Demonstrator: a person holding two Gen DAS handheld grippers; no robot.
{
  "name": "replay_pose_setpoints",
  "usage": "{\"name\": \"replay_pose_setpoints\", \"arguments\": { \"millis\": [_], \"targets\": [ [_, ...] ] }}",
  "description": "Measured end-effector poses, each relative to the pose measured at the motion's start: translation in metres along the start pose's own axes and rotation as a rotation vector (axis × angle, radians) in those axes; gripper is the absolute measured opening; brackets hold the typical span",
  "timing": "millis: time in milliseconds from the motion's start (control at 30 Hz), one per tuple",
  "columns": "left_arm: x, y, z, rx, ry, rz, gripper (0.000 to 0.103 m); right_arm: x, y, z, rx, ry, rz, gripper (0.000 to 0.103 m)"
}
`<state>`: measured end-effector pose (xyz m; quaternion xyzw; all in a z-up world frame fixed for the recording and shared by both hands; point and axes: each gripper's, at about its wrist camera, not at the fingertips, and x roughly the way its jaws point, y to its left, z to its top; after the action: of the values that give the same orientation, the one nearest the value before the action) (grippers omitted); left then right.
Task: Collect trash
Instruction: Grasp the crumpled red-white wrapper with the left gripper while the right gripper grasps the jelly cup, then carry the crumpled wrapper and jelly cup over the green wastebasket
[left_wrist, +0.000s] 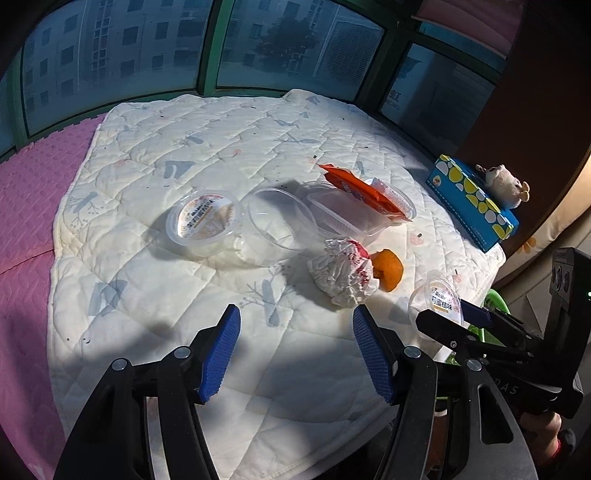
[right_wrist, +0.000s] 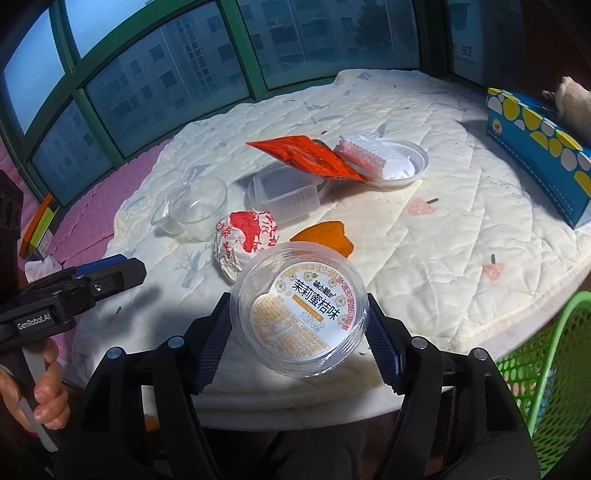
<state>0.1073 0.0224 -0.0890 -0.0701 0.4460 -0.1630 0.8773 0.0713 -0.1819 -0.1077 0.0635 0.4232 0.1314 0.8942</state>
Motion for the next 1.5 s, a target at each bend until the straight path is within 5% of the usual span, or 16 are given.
{"name": "replay_pose_setpoints", "arguments": {
  "millis": [333, 700, 1300, 1500],
  "targets": [
    [0.030, -0.036, 0.011, 0.030, 0.016, -0.023, 0.059, -0.038, -0.036, -0.010, 0.098, -0.064, -0.034, 0.069],
    [0.063, -0.048, 0.018, 0.011, 0.047, 0.003, 0.047, -0.067, -0.068, -0.026, 0.172, -0.101, -0.075, 0.069],
    [0.066, -0.051, 0.021, 0.041, 0.017, 0.015, 0.020, -0.091, -0.095, -0.045, 0.239, -0.130, -0.123, 0.069],
    [0.054, -0.056, 0.017, 0.065, 0.003, -0.003, 0.019, -0.095, -0.098, -0.046, 0.246, -0.139, -0.127, 0.069]
  ]
}}
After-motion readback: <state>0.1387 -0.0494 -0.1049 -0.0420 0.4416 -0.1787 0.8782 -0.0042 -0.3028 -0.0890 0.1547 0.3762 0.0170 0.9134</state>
